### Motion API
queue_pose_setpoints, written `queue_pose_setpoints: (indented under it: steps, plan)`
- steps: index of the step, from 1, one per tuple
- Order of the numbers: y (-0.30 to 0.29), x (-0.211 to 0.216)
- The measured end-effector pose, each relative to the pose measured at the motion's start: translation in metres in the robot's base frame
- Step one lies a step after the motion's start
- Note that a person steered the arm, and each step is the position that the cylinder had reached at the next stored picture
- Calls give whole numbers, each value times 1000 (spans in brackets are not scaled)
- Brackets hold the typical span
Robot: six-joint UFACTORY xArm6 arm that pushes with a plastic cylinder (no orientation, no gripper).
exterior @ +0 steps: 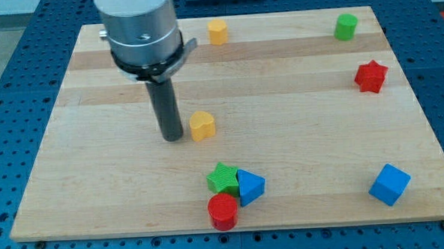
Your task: Slide the yellow heart above the green star
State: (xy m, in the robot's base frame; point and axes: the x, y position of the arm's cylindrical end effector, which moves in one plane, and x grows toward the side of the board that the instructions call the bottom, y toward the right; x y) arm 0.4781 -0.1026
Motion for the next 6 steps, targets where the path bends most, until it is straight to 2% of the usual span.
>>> queue_pose_setpoints:
  steps: [1, 2, 3, 4, 5, 6]
  plan:
    - [-2, -23]
    - [70, -33]
    - [77, -31]
    - [77, -13]
    - [77, 22]
    - [77, 31]
